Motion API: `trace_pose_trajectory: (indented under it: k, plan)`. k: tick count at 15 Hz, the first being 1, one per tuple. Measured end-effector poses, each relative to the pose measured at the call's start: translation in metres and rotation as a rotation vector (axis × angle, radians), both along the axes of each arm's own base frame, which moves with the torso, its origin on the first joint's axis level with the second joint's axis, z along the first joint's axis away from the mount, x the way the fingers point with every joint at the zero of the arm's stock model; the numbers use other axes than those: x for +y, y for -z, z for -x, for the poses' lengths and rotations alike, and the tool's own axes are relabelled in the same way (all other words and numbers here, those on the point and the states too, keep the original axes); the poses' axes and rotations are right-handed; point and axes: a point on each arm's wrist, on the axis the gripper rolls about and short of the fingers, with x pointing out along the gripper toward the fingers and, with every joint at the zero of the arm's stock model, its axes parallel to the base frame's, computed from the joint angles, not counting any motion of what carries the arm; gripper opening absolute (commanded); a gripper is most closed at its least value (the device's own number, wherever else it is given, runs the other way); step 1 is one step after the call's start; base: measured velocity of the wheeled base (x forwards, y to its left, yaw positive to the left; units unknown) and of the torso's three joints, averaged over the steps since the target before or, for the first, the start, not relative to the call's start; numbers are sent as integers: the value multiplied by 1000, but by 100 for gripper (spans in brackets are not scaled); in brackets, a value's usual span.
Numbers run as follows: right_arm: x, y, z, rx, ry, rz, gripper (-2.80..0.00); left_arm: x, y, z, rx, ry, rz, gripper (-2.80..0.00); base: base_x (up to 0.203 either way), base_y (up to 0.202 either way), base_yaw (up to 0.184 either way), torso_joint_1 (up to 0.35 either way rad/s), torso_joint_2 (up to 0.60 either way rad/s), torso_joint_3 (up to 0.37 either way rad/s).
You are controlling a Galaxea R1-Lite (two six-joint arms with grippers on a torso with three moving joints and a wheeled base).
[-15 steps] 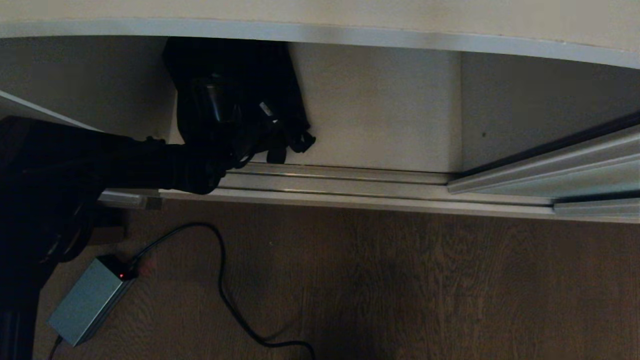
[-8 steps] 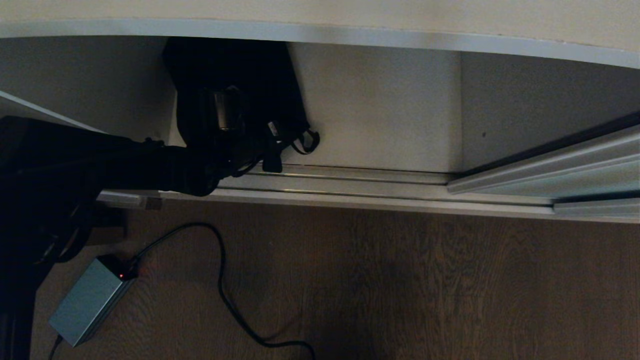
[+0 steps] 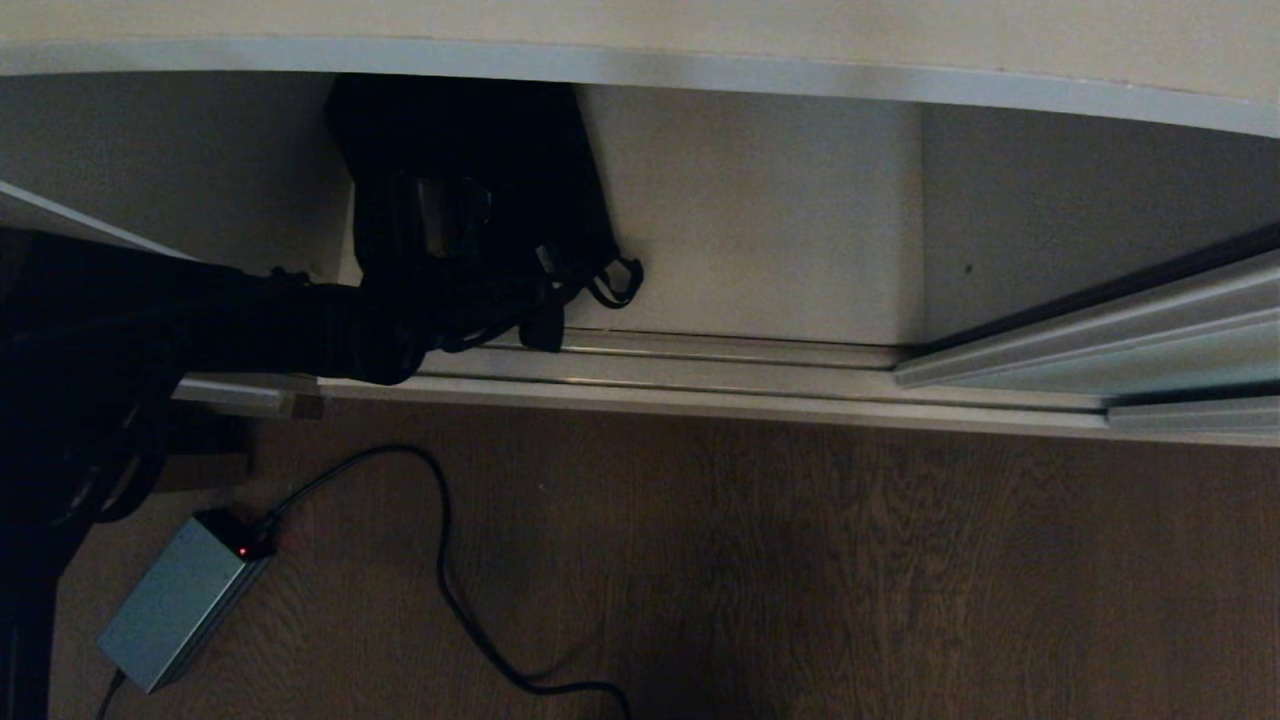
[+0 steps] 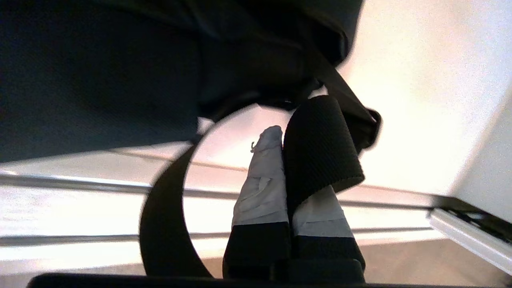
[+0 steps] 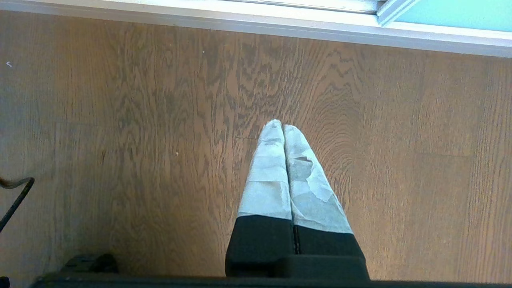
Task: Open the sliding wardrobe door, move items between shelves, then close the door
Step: Place the bag on the lower shelf
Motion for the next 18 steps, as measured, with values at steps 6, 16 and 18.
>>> trace_pose_trajectory:
  k: [6, 16, 18]
  plan:
    - [0, 0, 0, 0, -1, 0, -280, 13, -4, 1, -67, -39, -108, -280, 0, 0, 0, 0, 0, 0]
    - [0, 0, 0, 0, 0, 0, -280, 16, -25, -1, -182, -113, 88, 0, 0, 0, 0, 0, 0, 0]
    - [0, 0, 0, 0, 0, 0, -280, 15, -21, -3, -168, -106, 84, 0, 0, 0, 0, 0, 0, 0]
